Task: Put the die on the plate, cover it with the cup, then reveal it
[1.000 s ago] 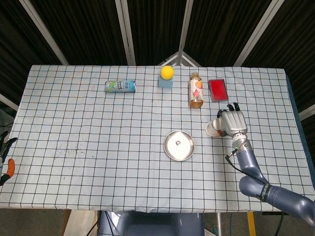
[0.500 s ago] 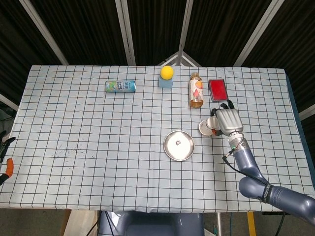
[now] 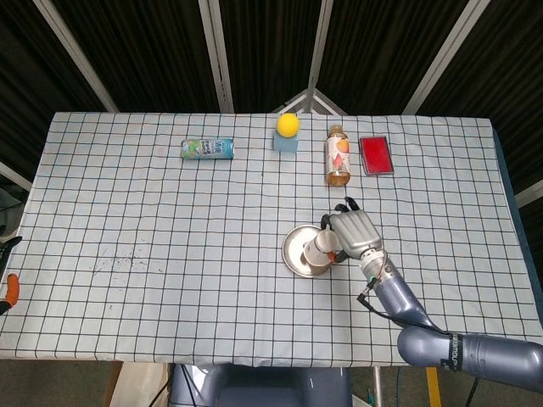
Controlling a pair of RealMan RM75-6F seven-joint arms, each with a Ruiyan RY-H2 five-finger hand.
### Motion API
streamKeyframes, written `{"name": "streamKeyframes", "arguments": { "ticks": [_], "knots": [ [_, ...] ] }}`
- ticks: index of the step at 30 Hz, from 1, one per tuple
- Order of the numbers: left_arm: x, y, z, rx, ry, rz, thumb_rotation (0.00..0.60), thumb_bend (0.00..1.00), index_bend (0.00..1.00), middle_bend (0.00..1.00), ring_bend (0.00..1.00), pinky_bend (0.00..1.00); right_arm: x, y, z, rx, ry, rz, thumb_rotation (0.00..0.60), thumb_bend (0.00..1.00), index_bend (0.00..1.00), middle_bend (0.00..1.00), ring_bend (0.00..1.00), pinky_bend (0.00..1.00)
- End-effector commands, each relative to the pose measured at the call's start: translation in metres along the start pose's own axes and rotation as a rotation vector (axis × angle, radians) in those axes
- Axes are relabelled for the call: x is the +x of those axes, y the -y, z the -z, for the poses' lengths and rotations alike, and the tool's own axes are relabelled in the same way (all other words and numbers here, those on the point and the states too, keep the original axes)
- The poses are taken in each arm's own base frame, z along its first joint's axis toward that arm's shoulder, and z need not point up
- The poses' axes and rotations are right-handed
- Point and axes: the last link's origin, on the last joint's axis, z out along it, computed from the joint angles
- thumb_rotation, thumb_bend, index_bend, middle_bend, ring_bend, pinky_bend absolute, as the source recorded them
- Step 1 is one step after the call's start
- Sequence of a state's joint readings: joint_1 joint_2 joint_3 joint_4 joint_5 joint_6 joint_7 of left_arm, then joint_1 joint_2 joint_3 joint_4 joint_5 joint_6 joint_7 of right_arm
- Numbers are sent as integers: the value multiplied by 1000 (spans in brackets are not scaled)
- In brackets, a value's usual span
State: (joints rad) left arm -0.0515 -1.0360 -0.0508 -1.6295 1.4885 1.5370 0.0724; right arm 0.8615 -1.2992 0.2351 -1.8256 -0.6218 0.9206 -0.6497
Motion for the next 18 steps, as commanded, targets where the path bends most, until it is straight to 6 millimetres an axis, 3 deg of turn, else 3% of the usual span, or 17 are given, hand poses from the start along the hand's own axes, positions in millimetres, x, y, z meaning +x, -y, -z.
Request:
{"name": "streamKeyframes", "arguments": {
  "ticks": [1, 8, 18],
  "knots": [
    [0, 0, 0, -1, 2, -3, 600, 837, 136, 0, 0, 0, -5, 15, -1, 29, 10, -19, 600, 457, 605, 458, 181, 0],
    [-1, 1, -1, 1, 2, -7, 600, 837, 136, 0, 0, 0, -15, 24, -9, 42, -6, -11, 600, 457, 604, 458, 187, 0],
    [-2, 1, -2, 3, 2, -16, 600, 837, 136, 0, 0, 0, -31, 19, -18, 28, -114, 124, 600, 457, 605, 458, 188, 0]
  ]
}}
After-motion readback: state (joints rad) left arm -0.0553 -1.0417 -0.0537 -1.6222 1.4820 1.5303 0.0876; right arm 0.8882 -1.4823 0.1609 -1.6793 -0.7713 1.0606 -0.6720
